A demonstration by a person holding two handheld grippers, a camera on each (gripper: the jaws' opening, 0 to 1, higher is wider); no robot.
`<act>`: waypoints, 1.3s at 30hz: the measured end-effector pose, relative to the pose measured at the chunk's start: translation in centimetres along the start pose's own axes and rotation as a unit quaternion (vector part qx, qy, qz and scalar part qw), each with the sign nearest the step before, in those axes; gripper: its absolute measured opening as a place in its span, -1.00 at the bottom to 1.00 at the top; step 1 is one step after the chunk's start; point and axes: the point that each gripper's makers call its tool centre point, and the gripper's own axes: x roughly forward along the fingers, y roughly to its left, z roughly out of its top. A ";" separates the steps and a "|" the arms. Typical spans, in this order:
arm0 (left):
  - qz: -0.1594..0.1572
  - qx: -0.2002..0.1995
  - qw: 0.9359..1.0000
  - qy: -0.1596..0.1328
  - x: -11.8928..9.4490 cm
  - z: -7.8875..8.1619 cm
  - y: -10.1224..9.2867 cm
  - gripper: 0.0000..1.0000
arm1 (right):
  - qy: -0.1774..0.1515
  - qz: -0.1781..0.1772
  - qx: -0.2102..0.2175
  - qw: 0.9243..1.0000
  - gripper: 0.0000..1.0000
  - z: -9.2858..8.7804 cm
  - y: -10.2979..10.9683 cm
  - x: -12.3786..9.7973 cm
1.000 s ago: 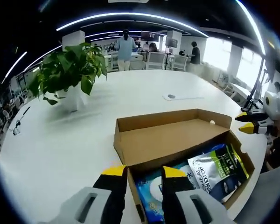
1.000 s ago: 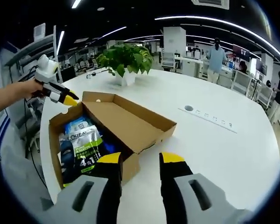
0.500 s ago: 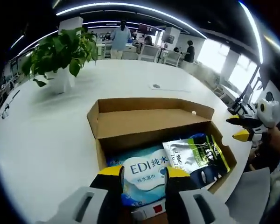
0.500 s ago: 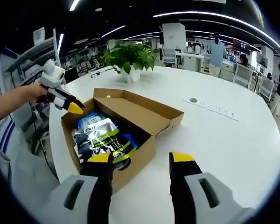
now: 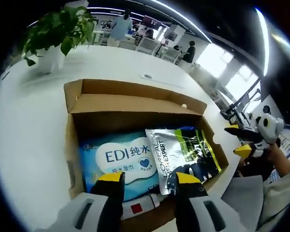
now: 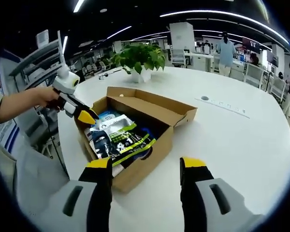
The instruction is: Operate the shoe box by opening the lid, removing the specified soft item, and placing it in the target area until the item is outside and the box remains undamaged.
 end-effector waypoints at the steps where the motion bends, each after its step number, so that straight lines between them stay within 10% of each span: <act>1: -0.003 0.000 1.000 0.000 0.1 -0.1 -0.2 -0.18 | -0.001 -0.001 0.000 1.000 0.06 0.0 0.0 -0.1; 22: -0.087 -0.055 0.994 0.046 1.6 -2.2 -3.2 -0.60 | -0.004 0.016 0.026 1.000 0.04 -1.1 2.7 -0.4; 39: -0.068 -0.054 0.996 0.022 0.4 -1.8 -2.4 -1.00 | -0.007 0.049 0.056 0.997 -0.13 0.1 4.8 1.5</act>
